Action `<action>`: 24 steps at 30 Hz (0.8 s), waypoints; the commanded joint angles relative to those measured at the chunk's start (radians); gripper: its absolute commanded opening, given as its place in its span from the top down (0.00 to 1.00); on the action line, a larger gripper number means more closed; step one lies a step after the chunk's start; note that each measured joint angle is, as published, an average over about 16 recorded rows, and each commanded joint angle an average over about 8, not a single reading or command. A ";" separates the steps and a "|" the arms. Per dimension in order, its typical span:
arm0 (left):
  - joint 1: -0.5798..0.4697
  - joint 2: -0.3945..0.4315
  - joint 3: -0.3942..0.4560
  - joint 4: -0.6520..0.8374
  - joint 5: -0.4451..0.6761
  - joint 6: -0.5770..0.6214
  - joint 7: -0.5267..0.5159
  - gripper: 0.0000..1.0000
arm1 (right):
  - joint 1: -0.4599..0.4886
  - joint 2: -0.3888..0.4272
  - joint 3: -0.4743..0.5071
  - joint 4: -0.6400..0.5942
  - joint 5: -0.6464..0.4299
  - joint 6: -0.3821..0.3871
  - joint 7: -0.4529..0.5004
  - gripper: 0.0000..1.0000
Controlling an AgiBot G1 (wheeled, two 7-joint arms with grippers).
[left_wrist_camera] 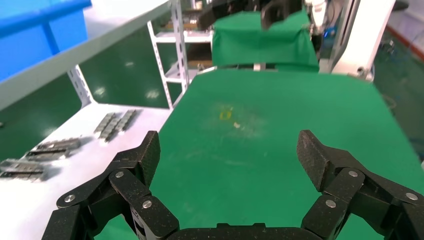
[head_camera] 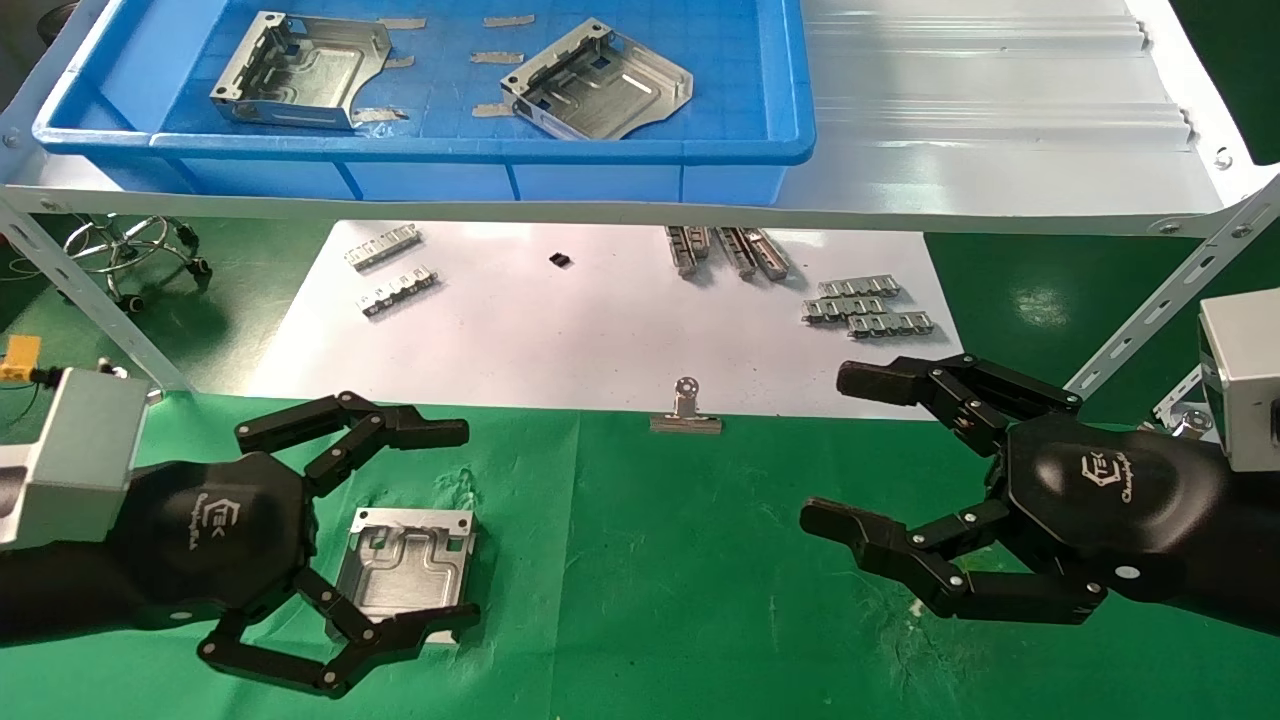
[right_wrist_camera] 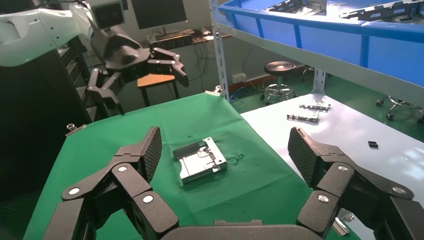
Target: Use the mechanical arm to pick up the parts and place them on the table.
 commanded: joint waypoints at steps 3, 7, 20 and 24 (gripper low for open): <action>0.029 -0.008 -0.027 -0.040 -0.029 -0.003 -0.046 0.00 | 0.000 0.000 0.000 0.000 0.000 0.000 0.000 0.00; 0.059 -0.016 -0.054 -0.081 -0.059 -0.006 -0.092 0.00 | 0.000 0.000 0.000 0.000 0.000 0.000 0.000 0.00; 0.119 -0.034 -0.109 -0.162 -0.121 -0.012 -0.175 0.00 | 0.000 0.000 0.000 0.000 0.000 0.000 0.000 0.00; 0.116 -0.033 -0.106 -0.157 -0.118 -0.012 -0.171 0.00 | 0.000 0.000 0.000 0.000 0.000 0.000 0.000 0.00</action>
